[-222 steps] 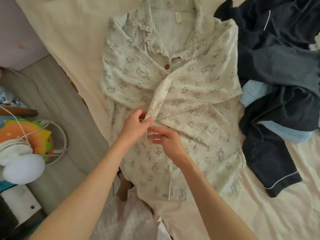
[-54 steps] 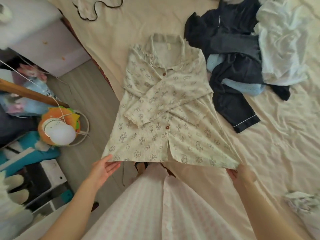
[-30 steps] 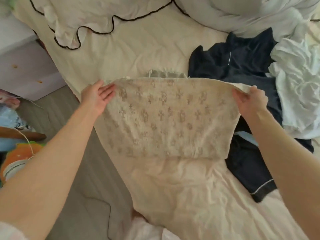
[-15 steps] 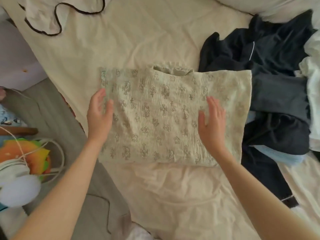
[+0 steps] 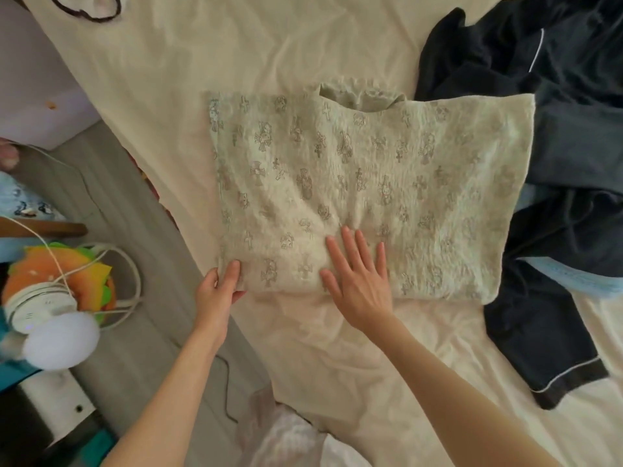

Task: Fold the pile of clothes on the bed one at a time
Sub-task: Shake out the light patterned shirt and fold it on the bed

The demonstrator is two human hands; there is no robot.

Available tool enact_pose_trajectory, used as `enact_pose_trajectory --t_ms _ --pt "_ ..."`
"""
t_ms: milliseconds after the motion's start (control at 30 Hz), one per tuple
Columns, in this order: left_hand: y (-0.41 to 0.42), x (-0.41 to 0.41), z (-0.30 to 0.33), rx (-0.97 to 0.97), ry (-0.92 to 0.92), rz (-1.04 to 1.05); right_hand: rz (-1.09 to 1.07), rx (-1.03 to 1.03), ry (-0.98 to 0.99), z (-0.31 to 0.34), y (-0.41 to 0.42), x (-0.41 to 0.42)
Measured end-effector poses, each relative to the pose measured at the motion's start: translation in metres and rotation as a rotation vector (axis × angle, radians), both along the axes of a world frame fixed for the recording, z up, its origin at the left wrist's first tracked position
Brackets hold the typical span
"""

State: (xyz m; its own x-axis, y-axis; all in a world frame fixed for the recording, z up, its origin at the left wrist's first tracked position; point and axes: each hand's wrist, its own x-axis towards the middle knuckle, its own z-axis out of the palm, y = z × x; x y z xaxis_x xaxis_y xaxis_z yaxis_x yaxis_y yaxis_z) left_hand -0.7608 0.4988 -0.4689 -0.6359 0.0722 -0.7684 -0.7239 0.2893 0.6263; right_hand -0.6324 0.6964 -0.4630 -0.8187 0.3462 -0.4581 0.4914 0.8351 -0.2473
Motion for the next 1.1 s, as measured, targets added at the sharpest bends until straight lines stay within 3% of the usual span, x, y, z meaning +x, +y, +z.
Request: enact_pose_trajectory --t_ms 67,200,367,433,567,667,767,867,967,1100 --pt "-0.004 -0.01 -0.003 0.008 -0.039 0.057 0.015 -0.01 -0.107 -0.011 0.005 -0.001" --pt "-0.009 -0.024 -0.002 0.025 -0.07 0.31 -0.039 -0.005 -0.129 -0.011 -0.001 -0.012" --pt "-0.008 -0.018 0.0 0.238 -0.246 0.278 -0.09 -0.021 0.144 0.013 -0.04 -0.009" --pt "-0.005 -0.014 0.004 0.207 -0.262 0.221 -0.062 -0.016 0.191 0.015 -0.057 -0.003" --pt "0.0 -0.002 0.017 0.08 -0.073 0.277 -0.114 -0.093 0.152 0.016 -0.071 0.006" --pt "0.014 0.008 0.046 0.076 0.112 0.261 -0.309 -0.359 0.24 0.03 -0.058 0.003" --pt "0.049 0.018 0.087 0.041 0.396 0.109 -0.818 -0.845 0.243 0.062 -0.022 0.0" --pt "0.104 0.032 0.118 0.113 0.642 -0.099 -1.078 -1.167 0.293 0.088 0.025 0.023" --pt "0.172 0.059 0.128 0.166 0.806 -0.49 -1.279 -1.295 0.446 0.107 0.075 0.058" --pt "0.236 0.112 0.099 0.199 0.764 -1.226 -1.351 -1.276 0.49 0.115 0.135 0.092"
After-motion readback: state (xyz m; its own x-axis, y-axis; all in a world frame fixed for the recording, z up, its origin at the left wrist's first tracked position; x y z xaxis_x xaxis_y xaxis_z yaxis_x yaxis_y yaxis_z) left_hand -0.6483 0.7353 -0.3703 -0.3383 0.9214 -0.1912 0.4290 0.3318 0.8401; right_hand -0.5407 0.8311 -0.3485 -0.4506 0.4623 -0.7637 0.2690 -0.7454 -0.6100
